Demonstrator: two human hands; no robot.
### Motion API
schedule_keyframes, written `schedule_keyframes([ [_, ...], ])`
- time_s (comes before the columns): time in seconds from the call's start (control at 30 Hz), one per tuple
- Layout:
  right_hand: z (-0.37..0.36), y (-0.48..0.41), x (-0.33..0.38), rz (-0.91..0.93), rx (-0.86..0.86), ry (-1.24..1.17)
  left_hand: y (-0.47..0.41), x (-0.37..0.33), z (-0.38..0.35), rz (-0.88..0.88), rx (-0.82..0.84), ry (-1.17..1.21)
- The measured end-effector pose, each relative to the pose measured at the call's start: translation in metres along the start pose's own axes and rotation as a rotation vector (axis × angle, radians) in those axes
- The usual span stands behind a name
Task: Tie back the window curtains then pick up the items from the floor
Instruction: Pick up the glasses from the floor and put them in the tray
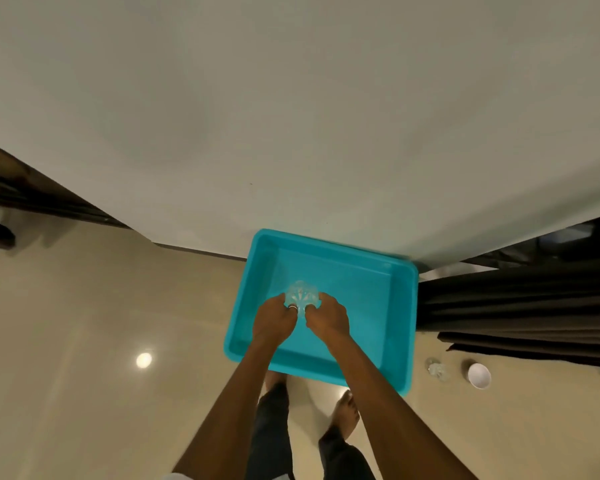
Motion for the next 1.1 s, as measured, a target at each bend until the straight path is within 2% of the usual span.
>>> schedule_keyframes([
  [0.2,-0.008,-0.056,0.014,0.011,0.044,-0.061,-0.058,0.004,0.016,0.030,0.171,-0.034],
  [0.4,-0.018,-0.094,0.020,0.005,0.088,-0.105,-0.101,0.015,0.021,0.056,0.220,0.022],
  [1.1,-0.041,-0.157,0.015,0.019,0.195,-0.134,-0.168,0.050,0.012,0.091,0.218,-0.043],
])
Point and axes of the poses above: each hand's wrist, its own y-axis away from the middle knuckle, its own z-axis out of the back of the hand, x = y × z, the point moved 3 cm from there along -y, towards the middle knuckle, and after that the axes turned 9 degrees about x, right-handed, at the moved point
